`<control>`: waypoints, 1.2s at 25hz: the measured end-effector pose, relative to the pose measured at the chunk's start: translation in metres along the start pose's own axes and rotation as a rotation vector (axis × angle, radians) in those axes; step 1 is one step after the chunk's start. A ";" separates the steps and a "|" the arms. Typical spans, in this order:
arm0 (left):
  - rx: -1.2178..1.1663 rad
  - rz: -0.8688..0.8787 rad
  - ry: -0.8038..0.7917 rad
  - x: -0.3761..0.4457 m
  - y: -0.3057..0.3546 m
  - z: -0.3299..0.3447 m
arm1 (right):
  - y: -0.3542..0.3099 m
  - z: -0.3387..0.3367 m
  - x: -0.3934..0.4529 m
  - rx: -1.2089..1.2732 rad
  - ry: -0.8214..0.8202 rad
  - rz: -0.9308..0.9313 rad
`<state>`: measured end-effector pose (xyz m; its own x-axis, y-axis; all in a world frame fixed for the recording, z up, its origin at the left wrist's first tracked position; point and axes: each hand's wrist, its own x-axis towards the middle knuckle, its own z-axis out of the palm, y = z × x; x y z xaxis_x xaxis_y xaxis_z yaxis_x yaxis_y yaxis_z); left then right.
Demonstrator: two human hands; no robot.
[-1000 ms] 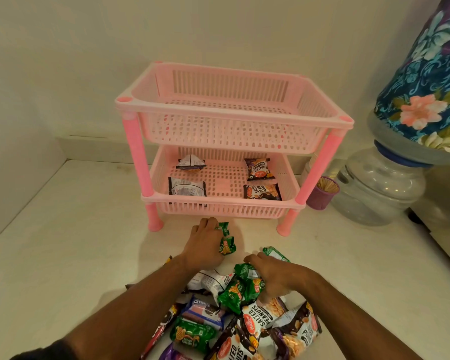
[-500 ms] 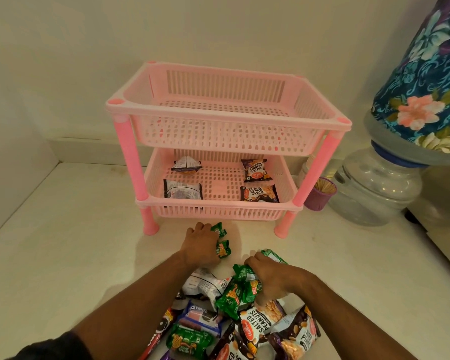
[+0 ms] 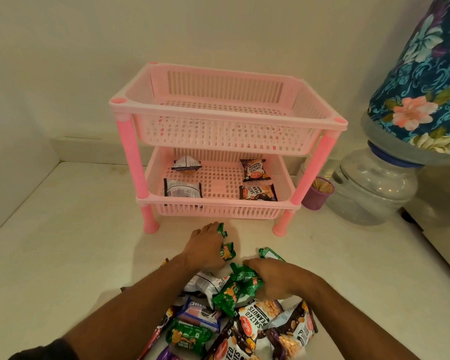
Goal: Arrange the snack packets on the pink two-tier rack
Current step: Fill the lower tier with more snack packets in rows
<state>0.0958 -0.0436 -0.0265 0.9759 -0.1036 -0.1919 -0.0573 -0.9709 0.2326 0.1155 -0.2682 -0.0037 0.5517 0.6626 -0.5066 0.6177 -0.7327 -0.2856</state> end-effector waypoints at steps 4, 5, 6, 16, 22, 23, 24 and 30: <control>-0.016 0.046 0.034 -0.002 0.012 -0.018 | 0.000 -0.011 -0.006 0.026 0.027 -0.050; -0.031 0.053 0.045 -0.002 0.016 -0.024 | -0.001 -0.015 -0.008 0.044 0.027 -0.065; -0.057 0.056 0.059 -0.002 0.019 -0.030 | -0.002 -0.020 -0.010 0.067 0.028 -0.076; -0.314 0.062 0.323 0.023 0.015 -0.114 | 0.005 -0.105 -0.010 0.192 0.464 -0.097; -0.348 -0.054 0.372 0.063 -0.013 -0.142 | 0.013 -0.138 0.022 0.439 0.806 0.093; -0.334 -0.071 0.341 0.070 -0.015 -0.142 | 0.014 -0.143 0.031 0.517 0.844 0.114; -0.318 -0.084 0.309 0.076 -0.016 -0.140 | 0.014 -0.148 0.041 0.590 0.871 0.130; -0.215 -0.169 0.129 0.101 -0.010 -0.118 | 0.005 -0.176 0.099 0.998 0.890 0.004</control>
<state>0.2202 -0.0186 0.0643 0.9874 0.0971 -0.1250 0.1402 -0.9028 0.4067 0.2720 -0.1790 0.0883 0.9635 0.2552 0.0813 0.1545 -0.2814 -0.9471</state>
